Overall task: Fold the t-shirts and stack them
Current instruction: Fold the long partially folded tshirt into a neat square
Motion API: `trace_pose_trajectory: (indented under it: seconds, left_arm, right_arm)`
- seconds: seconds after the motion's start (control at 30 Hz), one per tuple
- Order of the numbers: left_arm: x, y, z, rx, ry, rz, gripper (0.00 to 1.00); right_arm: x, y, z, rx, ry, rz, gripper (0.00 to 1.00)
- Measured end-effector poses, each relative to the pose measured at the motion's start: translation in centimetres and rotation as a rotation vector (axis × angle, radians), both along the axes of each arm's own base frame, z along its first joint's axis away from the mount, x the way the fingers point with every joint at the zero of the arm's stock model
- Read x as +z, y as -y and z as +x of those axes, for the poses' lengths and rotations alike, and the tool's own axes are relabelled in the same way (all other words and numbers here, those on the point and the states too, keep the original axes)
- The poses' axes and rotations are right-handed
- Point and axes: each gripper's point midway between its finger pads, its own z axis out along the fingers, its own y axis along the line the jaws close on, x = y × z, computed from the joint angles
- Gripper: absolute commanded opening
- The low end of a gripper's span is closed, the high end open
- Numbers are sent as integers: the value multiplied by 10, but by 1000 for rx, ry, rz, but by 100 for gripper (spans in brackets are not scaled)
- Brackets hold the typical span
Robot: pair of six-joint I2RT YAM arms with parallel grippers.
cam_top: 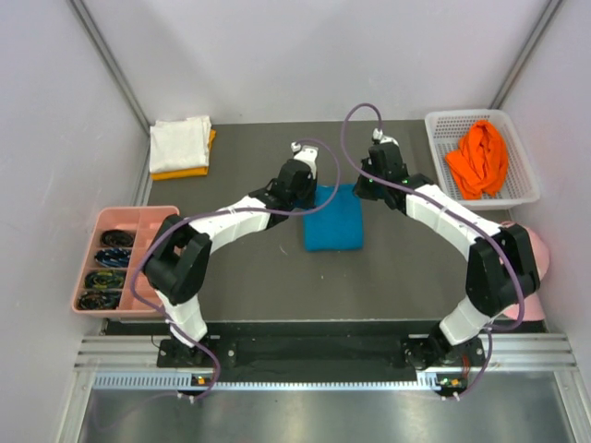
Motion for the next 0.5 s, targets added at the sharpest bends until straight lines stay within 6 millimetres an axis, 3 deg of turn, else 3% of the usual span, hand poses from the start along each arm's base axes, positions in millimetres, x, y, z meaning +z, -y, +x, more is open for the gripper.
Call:
trace_pose_trajectory:
  seconds: [0.37,0.5]
  left_arm:
    - [4,-2,57,24,28,-36,0]
    - [-4,-2,74,24,22,-42,0]
  right_arm:
    - [0,-1,51,-7,13,35,0]
    - [-8,-1,70,-10,2,48,0]
